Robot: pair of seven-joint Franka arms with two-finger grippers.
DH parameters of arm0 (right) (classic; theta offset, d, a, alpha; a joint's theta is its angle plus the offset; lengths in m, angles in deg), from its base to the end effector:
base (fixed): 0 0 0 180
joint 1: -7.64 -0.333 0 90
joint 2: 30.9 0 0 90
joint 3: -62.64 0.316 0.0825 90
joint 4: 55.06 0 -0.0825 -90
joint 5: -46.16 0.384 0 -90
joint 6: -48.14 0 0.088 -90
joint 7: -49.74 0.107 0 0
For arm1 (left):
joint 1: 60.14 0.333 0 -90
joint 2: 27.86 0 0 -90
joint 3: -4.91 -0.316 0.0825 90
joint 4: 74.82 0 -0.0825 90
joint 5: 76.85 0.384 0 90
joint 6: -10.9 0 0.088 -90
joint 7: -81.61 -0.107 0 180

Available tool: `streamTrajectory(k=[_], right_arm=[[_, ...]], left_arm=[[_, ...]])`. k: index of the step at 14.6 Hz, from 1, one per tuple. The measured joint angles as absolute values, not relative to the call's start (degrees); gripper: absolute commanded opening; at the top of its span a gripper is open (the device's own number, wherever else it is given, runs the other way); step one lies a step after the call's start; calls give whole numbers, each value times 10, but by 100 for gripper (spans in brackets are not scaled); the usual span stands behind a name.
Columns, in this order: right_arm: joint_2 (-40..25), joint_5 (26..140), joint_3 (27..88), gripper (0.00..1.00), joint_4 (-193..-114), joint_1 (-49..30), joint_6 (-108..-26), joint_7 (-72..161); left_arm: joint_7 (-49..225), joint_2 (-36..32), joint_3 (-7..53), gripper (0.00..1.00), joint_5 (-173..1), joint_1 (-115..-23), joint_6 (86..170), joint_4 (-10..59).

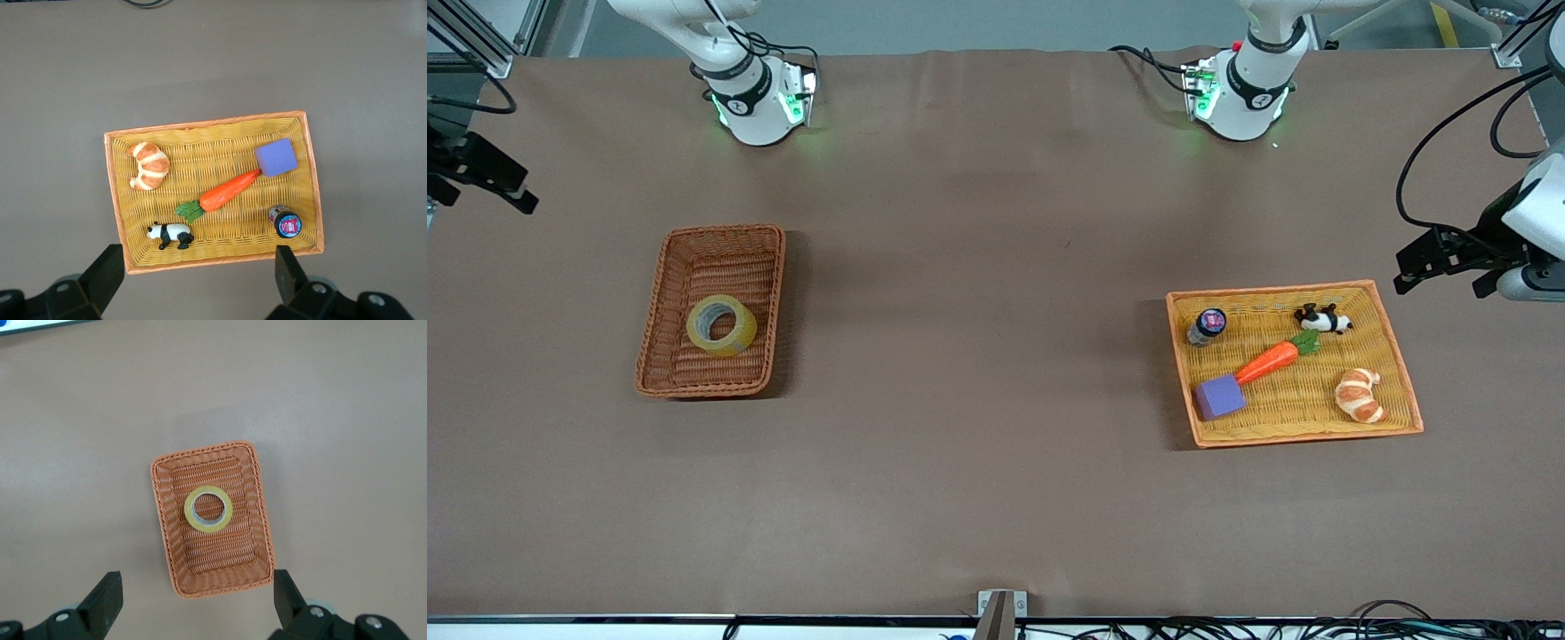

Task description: Move tape to another basket

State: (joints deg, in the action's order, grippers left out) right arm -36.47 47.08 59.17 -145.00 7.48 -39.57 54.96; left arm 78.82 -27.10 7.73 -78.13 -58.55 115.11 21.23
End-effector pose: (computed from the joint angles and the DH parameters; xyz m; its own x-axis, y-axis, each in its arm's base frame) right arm 0.5188 -0.0301 0.6735 0.9875 -0.1476 0.0559 -0.1463 -0.9889 -0.0270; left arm 0.5786 -0.0141 0.5895 0.9895 -0.0644 0.1297 -0.0671 -0.9976 0.0165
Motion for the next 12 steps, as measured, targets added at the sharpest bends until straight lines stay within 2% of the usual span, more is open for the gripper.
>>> streamTrajectory(k=[4, 12], right_arm=[[-297, 471, 592, 100, -1394, 82, -373, 495], [-289, 467, 596, 100, -1399, 77, -379, 466]], left_arm=[[791, -273, 78, 100, -781, -586, 1110, 198], [792, -285, 77, 100, -781, -585, 1083, 197]])
